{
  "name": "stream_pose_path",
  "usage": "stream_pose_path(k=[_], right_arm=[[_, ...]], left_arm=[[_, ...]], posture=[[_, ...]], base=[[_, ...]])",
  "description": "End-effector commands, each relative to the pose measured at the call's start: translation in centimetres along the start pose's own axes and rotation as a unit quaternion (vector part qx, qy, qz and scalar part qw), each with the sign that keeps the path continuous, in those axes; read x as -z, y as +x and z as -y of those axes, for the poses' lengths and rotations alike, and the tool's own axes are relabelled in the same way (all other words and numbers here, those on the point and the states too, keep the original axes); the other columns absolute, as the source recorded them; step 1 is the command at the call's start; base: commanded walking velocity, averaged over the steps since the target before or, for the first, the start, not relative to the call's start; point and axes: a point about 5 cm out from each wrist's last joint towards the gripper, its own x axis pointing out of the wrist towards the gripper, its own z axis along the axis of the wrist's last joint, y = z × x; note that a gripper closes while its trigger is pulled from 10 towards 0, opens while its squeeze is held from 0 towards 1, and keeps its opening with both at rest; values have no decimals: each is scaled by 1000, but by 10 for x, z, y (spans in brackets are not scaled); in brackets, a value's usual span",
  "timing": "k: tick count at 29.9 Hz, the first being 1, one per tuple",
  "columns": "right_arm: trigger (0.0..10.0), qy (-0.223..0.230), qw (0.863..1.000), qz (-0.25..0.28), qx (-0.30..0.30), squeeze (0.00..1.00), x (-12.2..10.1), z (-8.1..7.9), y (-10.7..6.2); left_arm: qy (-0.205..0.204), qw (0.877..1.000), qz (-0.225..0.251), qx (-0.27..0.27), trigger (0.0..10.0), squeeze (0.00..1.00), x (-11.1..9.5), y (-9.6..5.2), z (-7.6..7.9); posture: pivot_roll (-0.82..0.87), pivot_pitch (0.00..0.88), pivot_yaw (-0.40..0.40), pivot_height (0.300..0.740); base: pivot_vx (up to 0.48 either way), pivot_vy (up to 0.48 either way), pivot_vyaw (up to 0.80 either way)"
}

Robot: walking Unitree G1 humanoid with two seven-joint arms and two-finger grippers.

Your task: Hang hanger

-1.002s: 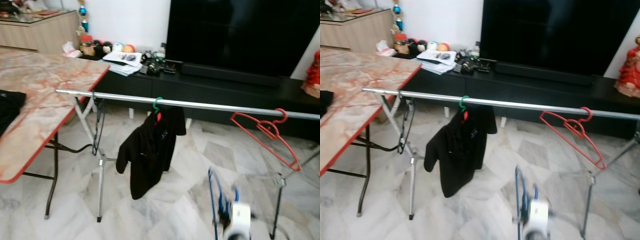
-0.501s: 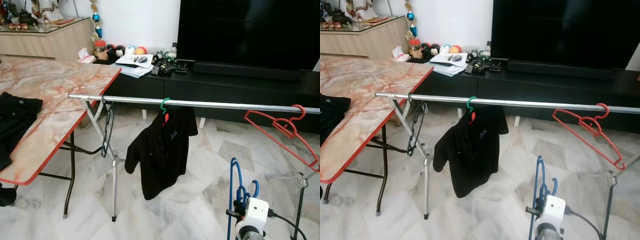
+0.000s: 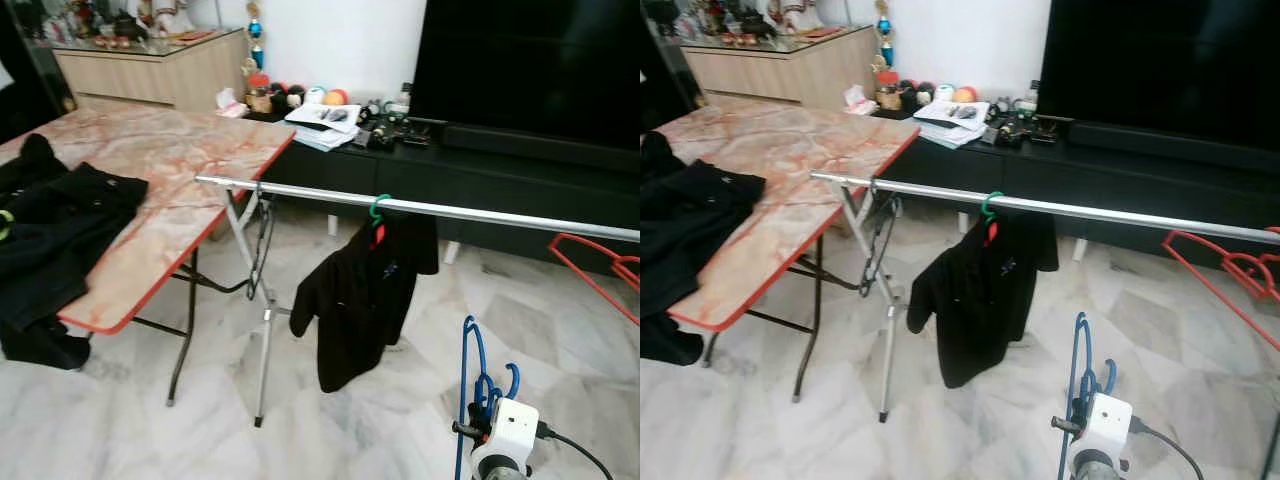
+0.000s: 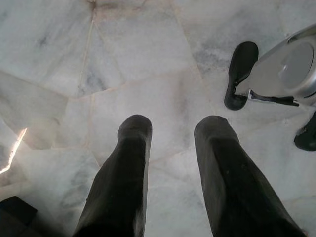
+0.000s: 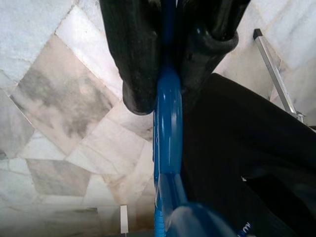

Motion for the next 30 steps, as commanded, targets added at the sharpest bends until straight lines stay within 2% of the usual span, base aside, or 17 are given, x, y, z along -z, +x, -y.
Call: stream_pose_path(k=[1,2,4,9,11,30], right_arm=[[10000,1,1000,5,-3,0,-5,-1,3],[10000,-5,1000,9,-10,0,-9,-2,5],[10000,-5,1000,15,-12,0,-13,-1,6],[10000,-8,1000,18,-17,0,-15,-2,7],[10000,-6,1000,20,-18,0,-16,-2,7],[10000,-6,1000,20,-18,0,-19,-2,9]], left_arm=[[-10,1000,-2,-3,10000,0,2,-1,-2],[-20,1000,-7,-6,10000,0,7,-2,-4],[-15,1000,-20,-6,10000,0,13,-4,-5],[-18,1000,-24,0,10000,0,16,-5,-5],[-9,1000,-23,1,10000,0,16,-4,0],[-6,1000,-12,6,10000,0,13,-2,7]], posture=[[162,0,0,740],[160,0,-9,740],[158,0,-11,740],[160,0,-23,740],[160,0,-25,740],[171,0,-29,740]], base=[[0,0,0],[0,0,0],[0,0,0],[0,0,0],[0,0,0],[324,0,0]])
